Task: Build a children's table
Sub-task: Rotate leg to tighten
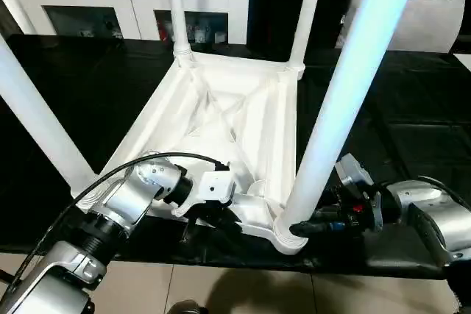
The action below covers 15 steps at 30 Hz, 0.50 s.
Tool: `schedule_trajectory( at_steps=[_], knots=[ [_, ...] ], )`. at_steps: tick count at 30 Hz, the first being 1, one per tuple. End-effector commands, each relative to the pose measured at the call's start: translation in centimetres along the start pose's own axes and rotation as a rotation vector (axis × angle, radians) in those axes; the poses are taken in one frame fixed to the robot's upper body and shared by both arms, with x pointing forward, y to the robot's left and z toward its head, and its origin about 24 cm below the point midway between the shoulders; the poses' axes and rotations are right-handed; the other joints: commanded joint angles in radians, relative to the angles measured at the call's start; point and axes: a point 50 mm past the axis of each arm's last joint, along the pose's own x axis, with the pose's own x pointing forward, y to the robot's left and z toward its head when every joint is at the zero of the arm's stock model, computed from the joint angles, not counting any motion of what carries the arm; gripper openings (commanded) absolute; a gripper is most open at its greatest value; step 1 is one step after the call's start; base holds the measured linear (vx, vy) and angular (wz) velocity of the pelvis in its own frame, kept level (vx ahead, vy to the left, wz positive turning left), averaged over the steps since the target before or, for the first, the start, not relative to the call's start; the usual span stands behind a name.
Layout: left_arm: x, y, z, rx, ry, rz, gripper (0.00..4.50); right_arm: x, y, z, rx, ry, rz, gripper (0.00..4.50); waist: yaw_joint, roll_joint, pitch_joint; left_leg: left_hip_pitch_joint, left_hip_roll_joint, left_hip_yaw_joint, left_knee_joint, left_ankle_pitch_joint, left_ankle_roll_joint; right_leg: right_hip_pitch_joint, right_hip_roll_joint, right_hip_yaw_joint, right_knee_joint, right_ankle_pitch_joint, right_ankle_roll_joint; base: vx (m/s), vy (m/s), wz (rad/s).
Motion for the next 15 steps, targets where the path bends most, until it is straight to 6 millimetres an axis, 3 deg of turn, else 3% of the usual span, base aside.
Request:
schedule_trajectory(
  at_steps=[1, 3, 4, 5, 6, 8, 9, 10, 11, 12, 14, 15],
  knots=[
    [1.6, -1.0, 0.2, 0.007, -0.015, -0.104, 0.00, 0.6, 0.3, 0.3, 0.015, -0.053, 0.015, 2.04, -0.007, -0.010, -0.060, 0.022, 0.065, -0.016, -0.064, -0.122, 0.080, 0.037, -0.075, 0.040, -0.061, -0.051, -0.252, 0.000, 0.000, 0.00],
    [1.8, -0.5, 0.4, -0.030, -0.033, -0.037, 0.00, 1.3, -0.3, 0.3, 0.024, -0.065, -0.123, 2.04, -0.008, -0.005, -0.058, 0.022, 0.063, -0.017, -0.065, -0.141, 0.072, 0.036, -0.076, 0.040, -0.065, -0.073, -0.249, 0.000, 0.000, 0.00],
    [1.9, -0.3, 0.5, -0.051, -0.037, -0.009, 0.00, 1.6, -0.6, 0.3, 0.028, -0.064, -0.183, 2.04, -0.011, -0.007, -0.056, 0.023, 0.062, -0.017, -0.068, -0.151, 0.061, 0.035, -0.075, 0.041, -0.067, -0.097, -0.244, 0.000, 0.000, 0.00],
    [2.0, 0.1, 0.5, -0.077, -0.041, 0.037, 0.00, 1.9, -1.1, 0.3, 0.037, -0.075, -0.275, 2.04, -0.015, -0.002, -0.050, 0.023, 0.061, -0.018, -0.073, -0.187, 0.041, 0.032, -0.076, 0.043, -0.072, -0.162, -0.234, 0.000, 0.000, 0.00],
    [2.1, 0.4, 0.7, -0.115, -0.056, 0.078, 0.00, 2.2, -1.7, 0.4, 0.062, -0.086, -0.370, 2.04, -0.020, -0.005, -0.047, 0.022, 0.058, -0.019, -0.076, -0.215, 0.028, 0.032, -0.076, 0.043, -0.079, -0.213, -0.222, 0.000, 0.000, 0.00],
    [2.4, 0.8, 1.0, -0.155, -0.076, 0.129, 0.00, 2.5, -2.5, 0.4, 0.103, -0.099, -0.488, 2.03, -0.041, -0.007, -0.035, 0.031, 0.051, -0.027, -0.083, -0.322, -0.025, 0.027, -0.082, 0.044, -0.100, -0.459, -0.162, 0.000, 0.000, 0.00],
    [2.6, 1.1, 1.3, -0.181, -0.089, 0.174, 0.00, 2.8, -3.1, 0.4, 0.145, -0.105, -0.586, 2.03, -0.041, -0.007, -0.035, 0.031, 0.051, -0.027, -0.083, -0.322, -0.025, 0.027, -0.082, 0.044, -0.100, -0.459, -0.162, -0.053, -0.008, -0.08],
    [2.7, 1.2, 1.3, -0.183, -0.090, 0.178, 0.00, 2.8, -3.2, 0.4, 0.148, -0.106, -0.596, 2.00, -0.065, -0.009, -0.032, 0.024, 0.047, -0.037, -0.090, -0.358, -0.052, 0.031, -0.082, 0.039, -0.107, -0.564, -0.115, 0.000, 0.000, 0.00],
    [2.9, 1.5, 1.6, -0.201, -0.096, 0.215, 0.00, 3.0, -3.8, 0.5, 0.176, -0.110, -0.686, 1.99, -0.079, -0.008, -0.034, 0.016, 0.046, -0.043, -0.094, -0.366, -0.061, 0.036, -0.081, 0.034, -0.108, -0.588, -0.088, 0.000, 0.000, 0.00],
    [3.1, 1.7, 1.8, -0.210, -0.100, 0.237, 0.00, 3.1, -4.1, 0.5, 0.196, -0.117, -0.738, 1.99, -0.085, -0.005, -0.035, 0.017, 0.045, -0.044, -0.095, -0.371, -0.065, 0.032, -0.080, 0.033, -0.110, -0.587, -0.084, -0.048, 0.018, -0.22],
    [3.6, 2.4, 2.3, -0.249, -0.117, 0.310, 0.00, 3.9, -4.8, 0.5, 0.236, -0.136, -0.860, 1.99, -0.105, -0.002, -0.041, 0.017, 0.046, -0.047, -0.094, -0.371, -0.063, 0.031, -0.078, 0.032, -0.110, -0.505, -0.102, -0.030, 0.019, -0.18],
    [3.6, 2.4, 2.3, -0.249, -0.117, 0.310, 0.00, 3.9, -4.8, 0.5, 0.236, -0.136, -0.860, 1.99, -0.107, -0.002, -0.042, 0.018, 0.045, -0.047, -0.095, -0.367, -0.058, 0.031, -0.077, 0.032, -0.111, -0.479, -0.108, 0.000, 0.000, 0.00]
  ],
)
